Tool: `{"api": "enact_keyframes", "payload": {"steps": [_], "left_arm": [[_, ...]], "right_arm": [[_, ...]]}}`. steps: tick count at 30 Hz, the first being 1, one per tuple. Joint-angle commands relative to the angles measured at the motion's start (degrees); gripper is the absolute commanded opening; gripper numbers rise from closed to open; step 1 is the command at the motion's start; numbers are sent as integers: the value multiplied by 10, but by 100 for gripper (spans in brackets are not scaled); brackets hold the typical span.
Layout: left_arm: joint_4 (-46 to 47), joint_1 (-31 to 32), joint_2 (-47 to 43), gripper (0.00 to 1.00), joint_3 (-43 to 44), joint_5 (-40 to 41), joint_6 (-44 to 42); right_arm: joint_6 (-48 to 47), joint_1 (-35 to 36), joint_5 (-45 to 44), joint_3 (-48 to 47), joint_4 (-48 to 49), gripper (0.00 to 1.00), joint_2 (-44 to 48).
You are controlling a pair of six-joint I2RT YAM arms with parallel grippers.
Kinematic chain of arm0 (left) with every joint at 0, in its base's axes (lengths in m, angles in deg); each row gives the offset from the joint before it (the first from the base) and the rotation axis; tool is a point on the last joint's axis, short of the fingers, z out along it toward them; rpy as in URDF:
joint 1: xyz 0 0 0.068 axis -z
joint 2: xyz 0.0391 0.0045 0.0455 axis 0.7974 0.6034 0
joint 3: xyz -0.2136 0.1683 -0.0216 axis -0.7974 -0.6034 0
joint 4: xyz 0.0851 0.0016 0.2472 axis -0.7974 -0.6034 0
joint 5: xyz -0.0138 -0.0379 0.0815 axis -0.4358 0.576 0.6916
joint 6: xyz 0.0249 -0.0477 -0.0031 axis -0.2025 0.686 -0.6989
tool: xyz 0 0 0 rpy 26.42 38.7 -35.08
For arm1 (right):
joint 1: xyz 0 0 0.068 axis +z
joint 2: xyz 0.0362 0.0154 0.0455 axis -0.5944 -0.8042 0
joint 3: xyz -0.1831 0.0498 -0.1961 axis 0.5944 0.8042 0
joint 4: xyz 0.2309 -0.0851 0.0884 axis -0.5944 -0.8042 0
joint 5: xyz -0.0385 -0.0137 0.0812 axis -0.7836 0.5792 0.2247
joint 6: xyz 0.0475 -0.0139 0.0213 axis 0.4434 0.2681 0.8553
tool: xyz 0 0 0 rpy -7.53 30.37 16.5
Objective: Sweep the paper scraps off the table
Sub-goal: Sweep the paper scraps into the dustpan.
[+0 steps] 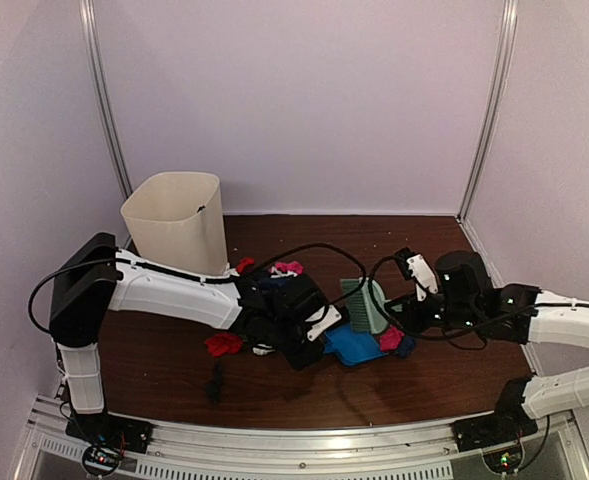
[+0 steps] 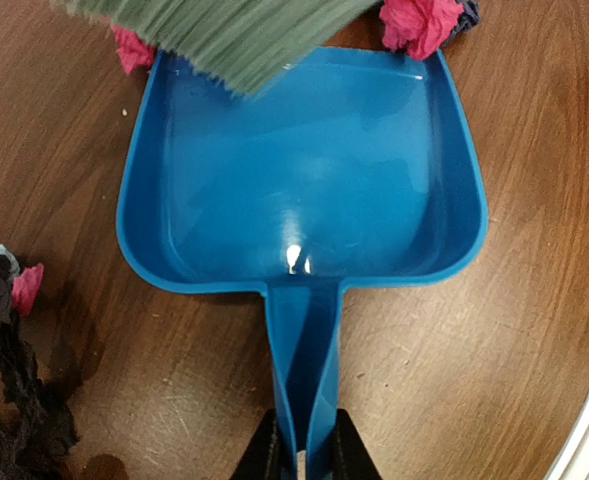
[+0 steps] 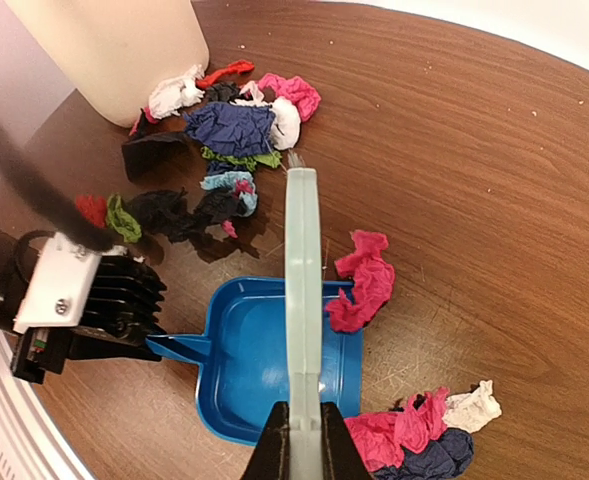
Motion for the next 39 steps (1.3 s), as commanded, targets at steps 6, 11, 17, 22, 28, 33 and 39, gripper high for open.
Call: {"api": "enact_keyframes", "payload": {"steps": [6, 11, 17, 22, 28, 33, 39], "left_arm": [[28, -2, -45, 0, -50, -3, 26], [18, -1, -71, 0, -74, 10, 46], [16, -1, -75, 0, -87, 42, 64], [16, -4, -69, 0, -82, 55, 63], [23, -14, -65, 0, -83, 51, 55], [39, -19, -64, 0, -90, 46, 45], [72, -19, -67, 0, -106, 45, 34]], "right_arm": [[24, 3, -93, 1, -6, 0, 75], [-2, 2, -156, -3, 38, 0, 73], [-66, -20, -176, -3, 133, 0, -5], [-116, -45, -122, -23, 170, 0, -101], [-152, -49, 10, -31, 190, 0, -162], [-126, -49, 74, -14, 200, 0, -157], [-53, -50, 122, 9, 187, 0, -115]]}}
